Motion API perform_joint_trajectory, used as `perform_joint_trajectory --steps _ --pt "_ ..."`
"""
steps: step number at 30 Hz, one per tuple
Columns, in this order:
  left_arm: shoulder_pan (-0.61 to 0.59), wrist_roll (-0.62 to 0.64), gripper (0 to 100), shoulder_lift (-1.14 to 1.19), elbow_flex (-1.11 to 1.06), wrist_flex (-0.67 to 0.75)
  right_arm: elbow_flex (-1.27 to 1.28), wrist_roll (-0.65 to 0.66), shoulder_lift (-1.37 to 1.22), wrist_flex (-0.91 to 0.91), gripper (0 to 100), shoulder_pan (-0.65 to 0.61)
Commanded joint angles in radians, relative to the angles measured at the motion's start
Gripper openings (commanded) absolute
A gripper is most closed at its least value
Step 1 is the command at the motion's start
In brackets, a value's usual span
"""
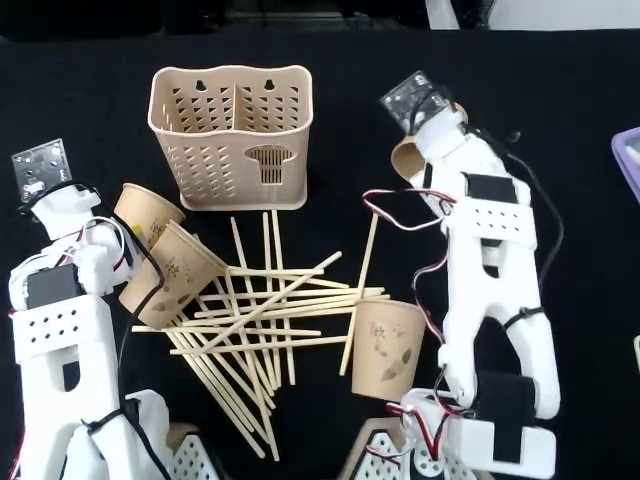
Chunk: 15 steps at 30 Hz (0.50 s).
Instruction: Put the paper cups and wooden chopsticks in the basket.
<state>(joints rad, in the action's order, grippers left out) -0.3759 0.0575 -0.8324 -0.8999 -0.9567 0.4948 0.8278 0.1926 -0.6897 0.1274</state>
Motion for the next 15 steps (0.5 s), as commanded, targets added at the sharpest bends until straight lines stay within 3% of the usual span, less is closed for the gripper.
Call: perform_joint_trajectory --steps 1,7,15 --pt "-0.010 0.006 22 -0.025 0.010 0.017 0.005 0.063 -0.042 0.140 30.2 0.021" --pt "-0.010 0.006 22 -0.025 0.010 0.017 0.007 0.144 -0.176 0.316 30.1 0.023" --pt "-0.010 0.006 22 -0.025 0.010 0.017 0.002 0.150 -0.306 0.520 29.7 0.029"
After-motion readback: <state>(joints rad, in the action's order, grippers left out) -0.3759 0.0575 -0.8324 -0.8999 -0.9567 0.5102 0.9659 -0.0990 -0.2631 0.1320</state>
